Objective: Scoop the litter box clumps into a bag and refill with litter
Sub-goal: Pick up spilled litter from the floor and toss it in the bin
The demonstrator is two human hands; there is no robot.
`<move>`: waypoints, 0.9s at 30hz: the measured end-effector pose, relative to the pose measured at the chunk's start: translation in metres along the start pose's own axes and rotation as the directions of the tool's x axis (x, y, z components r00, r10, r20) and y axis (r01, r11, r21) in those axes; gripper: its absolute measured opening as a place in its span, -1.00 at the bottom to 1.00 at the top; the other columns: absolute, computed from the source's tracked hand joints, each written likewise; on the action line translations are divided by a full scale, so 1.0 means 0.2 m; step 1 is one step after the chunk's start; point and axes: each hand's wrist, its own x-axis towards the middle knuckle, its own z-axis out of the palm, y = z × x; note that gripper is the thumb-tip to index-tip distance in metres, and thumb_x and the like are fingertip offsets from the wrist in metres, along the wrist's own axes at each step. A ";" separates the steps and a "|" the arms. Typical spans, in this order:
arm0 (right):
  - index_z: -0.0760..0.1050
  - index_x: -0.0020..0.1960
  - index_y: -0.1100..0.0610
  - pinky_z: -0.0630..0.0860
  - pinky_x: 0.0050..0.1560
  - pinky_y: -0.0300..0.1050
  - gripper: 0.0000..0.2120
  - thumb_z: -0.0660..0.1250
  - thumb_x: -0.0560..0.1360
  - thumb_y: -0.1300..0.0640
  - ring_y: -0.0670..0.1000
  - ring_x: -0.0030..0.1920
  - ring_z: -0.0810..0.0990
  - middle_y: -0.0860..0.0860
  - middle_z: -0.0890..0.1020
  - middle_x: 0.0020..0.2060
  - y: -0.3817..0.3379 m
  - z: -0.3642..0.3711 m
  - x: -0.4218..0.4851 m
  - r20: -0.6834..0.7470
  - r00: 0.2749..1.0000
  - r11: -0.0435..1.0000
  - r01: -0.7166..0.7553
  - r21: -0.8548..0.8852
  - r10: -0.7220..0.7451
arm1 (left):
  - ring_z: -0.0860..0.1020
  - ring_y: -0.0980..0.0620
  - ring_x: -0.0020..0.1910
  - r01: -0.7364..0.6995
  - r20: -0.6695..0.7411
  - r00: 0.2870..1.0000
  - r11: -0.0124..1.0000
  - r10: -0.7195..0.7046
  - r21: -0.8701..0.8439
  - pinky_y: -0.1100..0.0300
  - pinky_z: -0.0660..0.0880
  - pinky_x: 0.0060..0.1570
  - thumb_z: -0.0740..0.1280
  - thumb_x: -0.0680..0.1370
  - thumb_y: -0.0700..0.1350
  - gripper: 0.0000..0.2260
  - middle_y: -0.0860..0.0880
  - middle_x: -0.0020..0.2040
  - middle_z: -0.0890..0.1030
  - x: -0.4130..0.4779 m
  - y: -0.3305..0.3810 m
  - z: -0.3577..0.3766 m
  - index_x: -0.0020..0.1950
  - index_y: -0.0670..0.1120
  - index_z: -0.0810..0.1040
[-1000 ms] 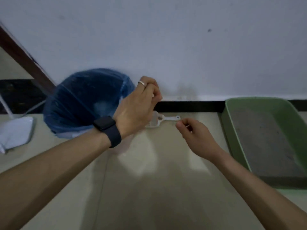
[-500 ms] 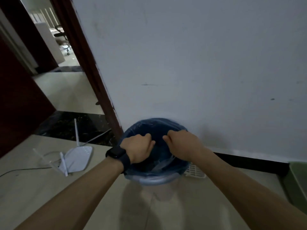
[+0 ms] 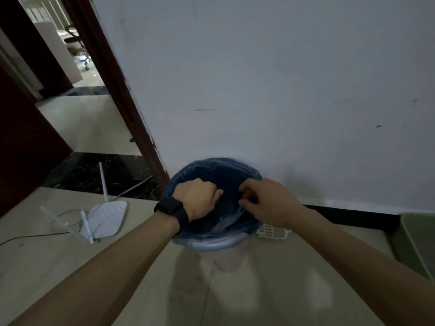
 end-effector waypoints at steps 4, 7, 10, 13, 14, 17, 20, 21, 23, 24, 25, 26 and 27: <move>0.47 0.23 0.05 0.48 0.10 -0.04 -0.63 0.28 0.46 0.29 0.04 0.11 0.50 0.01 0.57 0.14 0.15 -0.03 -0.22 -0.169 0.984 0.991 -0.032 0.128 0.053 | 0.49 -0.11 -0.02 -0.204 -0.112 0.977 0.948 0.181 -0.244 0.00 0.53 -0.24 0.28 0.55 -0.13 -0.55 -0.11 0.38 0.31 0.01 0.18 -0.01 0.42 0.03 0.24; 0.45 0.24 0.00 0.50 0.07 -0.17 -0.61 0.37 0.45 0.23 -0.09 0.03 0.56 -0.11 0.60 0.07 0.34 0.02 -0.51 -0.197 0.958 0.948 -0.148 0.283 0.209 | 0.52 -0.06 0.00 -0.359 -0.382 0.892 0.891 0.241 -0.277 0.01 0.54 -0.21 0.26 0.56 -0.12 -0.59 -0.03 0.34 0.40 -0.01 0.46 0.01 0.41 0.02 0.33; 0.48 0.18 -0.06 0.44 -0.10 -0.32 -0.72 0.40 0.49 0.08 -0.19 -0.07 0.59 -0.19 0.63 -0.07 0.57 0.18 -0.86 -0.197 0.888 0.868 -0.322 0.379 0.415 | 0.53 -0.04 0.05 -0.416 -0.353 0.890 0.830 0.288 -0.372 0.01 0.54 -0.10 0.26 0.56 -0.07 -0.65 -0.01 0.21 0.51 -0.06 0.79 0.23 0.36 0.00 0.40; 0.55 0.16 -0.03 0.45 -0.06 -0.25 -0.76 0.40 0.50 0.07 -0.13 -0.11 0.62 -0.16 0.64 -0.10 0.78 0.45 -1.25 -0.094 0.799 0.765 -0.524 0.375 0.593 | 0.44 -0.07 0.25 -0.377 -0.016 0.918 0.856 0.397 -0.354 -0.02 0.45 0.17 0.22 0.59 0.03 -0.60 -0.02 0.33 0.44 -0.18 1.10 0.66 0.44 0.04 0.33; 0.56 0.17 -0.02 0.43 -0.05 -0.25 -0.76 0.40 0.50 0.07 -0.09 -0.11 0.62 -0.12 0.65 -0.08 0.83 0.55 -1.38 -0.048 0.779 0.743 -0.575 0.342 0.625 | 0.40 -0.06 0.30 -0.351 0.088 0.911 0.871 0.402 -0.345 0.00 0.39 0.24 0.20 0.60 0.06 -0.58 0.00 0.37 0.40 -0.24 1.19 0.82 0.46 0.07 0.31; 0.60 0.22 0.02 0.44 0.03 -0.23 -0.71 0.41 0.50 0.03 -0.01 -0.06 0.61 -0.02 0.63 0.02 0.92 0.82 -1.72 0.061 0.748 0.717 -0.652 0.246 0.660 | 0.29 -0.03 0.42 -0.259 0.227 0.905 0.889 0.360 -0.377 0.05 0.26 0.37 0.21 0.59 0.10 -0.53 0.02 0.46 0.30 -0.45 1.40 1.19 0.50 0.10 0.26; 0.57 0.29 0.03 0.47 0.13 -0.13 -0.61 0.41 0.50 -0.05 0.07 0.05 0.54 0.03 0.56 0.06 0.96 0.98 -1.89 0.096 0.768 0.748 -0.639 0.181 0.633 | 0.15 -0.01 0.51 -0.130 0.271 0.925 0.891 0.267 -0.434 0.06 0.16 0.44 0.19 0.61 0.13 -0.48 0.02 0.57 0.17 -0.61 1.52 1.40 0.56 0.10 0.18; 0.55 0.31 0.01 0.46 0.11 -0.13 -0.59 0.40 0.50 -0.07 0.07 0.06 0.51 0.03 0.54 0.05 0.96 1.00 -1.89 0.074 0.777 0.759 -0.628 0.170 0.626 | 0.14 -0.02 0.52 -0.120 0.245 0.938 0.892 0.246 -0.436 0.05 0.14 0.46 0.18 0.61 0.13 -0.47 0.02 0.58 0.15 -0.64 1.53 1.43 0.56 0.08 0.18; 0.54 0.33 -0.02 0.45 0.06 -0.14 -0.58 0.41 0.50 -0.07 0.07 0.02 0.48 0.04 0.52 0.02 0.97 1.03 -1.85 0.004 0.805 0.795 -0.586 0.157 0.593 | 0.13 -0.03 0.54 -0.137 0.180 0.955 0.891 0.234 -0.433 0.03 0.13 0.49 0.17 0.61 0.14 -0.47 0.01 0.59 0.15 -0.68 1.54 1.48 0.56 0.05 0.21; 0.53 0.35 -0.02 0.48 0.04 -0.12 -0.58 0.40 0.51 -0.06 0.07 0.01 0.48 0.05 0.51 0.01 0.98 1.04 -1.82 -0.027 0.827 0.820 -0.553 0.145 0.562 | 0.12 -0.03 0.55 -0.146 0.166 0.957 0.892 0.236 -0.428 0.03 0.13 0.49 0.16 0.62 0.14 -0.47 0.00 0.59 0.14 -0.69 1.54 1.50 0.57 0.04 0.21; 0.51 0.37 -0.03 0.50 0.01 -0.10 -0.59 0.37 0.53 -0.05 0.08 0.00 0.48 0.06 0.51 0.02 0.99 1.04 -1.77 -0.048 0.848 0.845 -0.519 0.127 0.528 | 0.12 -0.02 0.55 -0.152 0.164 0.957 0.897 0.238 -0.416 0.03 0.12 0.50 0.14 0.62 0.15 -0.47 0.00 0.59 0.14 -0.69 1.54 1.50 0.57 0.04 0.20; 0.49 0.38 -0.03 0.52 -0.01 -0.08 -0.59 0.35 0.55 -0.03 0.09 -0.01 0.48 0.07 0.51 0.03 1.00 1.04 -1.72 -0.060 0.870 0.869 -0.483 0.107 0.490 | 0.12 -0.02 0.55 -0.151 0.163 0.959 0.903 0.233 -0.402 0.03 0.13 0.49 0.14 0.62 0.15 -0.47 0.01 0.59 0.15 -0.69 1.54 1.50 0.57 0.05 0.20; 0.49 0.39 -0.03 0.53 -0.03 -0.07 -0.60 0.33 0.56 -0.01 0.10 -0.02 0.48 0.08 0.51 0.04 1.02 1.04 -1.67 -0.067 0.891 0.892 -0.444 0.086 0.449 | 0.15 -0.02 0.54 -0.148 0.152 0.963 0.909 0.222 -0.390 0.03 0.15 0.47 0.14 0.61 0.16 -0.48 0.01 0.58 0.18 -0.68 1.54 1.50 0.56 0.06 0.22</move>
